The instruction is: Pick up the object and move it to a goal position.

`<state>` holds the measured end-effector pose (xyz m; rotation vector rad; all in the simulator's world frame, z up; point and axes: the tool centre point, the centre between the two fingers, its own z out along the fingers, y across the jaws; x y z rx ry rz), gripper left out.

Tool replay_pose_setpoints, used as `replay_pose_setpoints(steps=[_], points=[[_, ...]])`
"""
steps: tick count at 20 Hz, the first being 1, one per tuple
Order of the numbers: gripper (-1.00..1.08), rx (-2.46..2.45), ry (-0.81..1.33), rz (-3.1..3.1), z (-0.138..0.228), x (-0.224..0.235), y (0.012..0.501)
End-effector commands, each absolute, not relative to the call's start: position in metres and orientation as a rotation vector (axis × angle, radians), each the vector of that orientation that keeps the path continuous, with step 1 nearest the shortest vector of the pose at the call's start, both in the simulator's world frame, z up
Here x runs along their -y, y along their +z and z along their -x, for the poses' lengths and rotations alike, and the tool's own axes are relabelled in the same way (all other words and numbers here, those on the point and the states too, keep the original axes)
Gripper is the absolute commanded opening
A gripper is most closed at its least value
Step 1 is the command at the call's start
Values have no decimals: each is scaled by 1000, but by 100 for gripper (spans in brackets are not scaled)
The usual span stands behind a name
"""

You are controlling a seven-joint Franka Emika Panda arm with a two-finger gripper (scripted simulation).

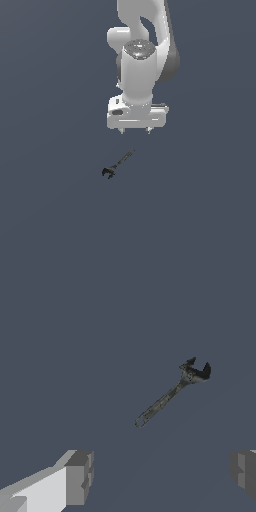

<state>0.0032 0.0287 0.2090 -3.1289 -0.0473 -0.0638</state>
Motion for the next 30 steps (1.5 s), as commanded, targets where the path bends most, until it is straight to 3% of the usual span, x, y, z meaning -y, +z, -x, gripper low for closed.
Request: replay_pose_setpoints(steps=[1, 14, 30], points=[[100, 49, -63, 3129, -3, -29, 209], [100, -179, -47, 3114, -13, -21, 187], [100, -930, -4, 2978, -37, 12, 108]])
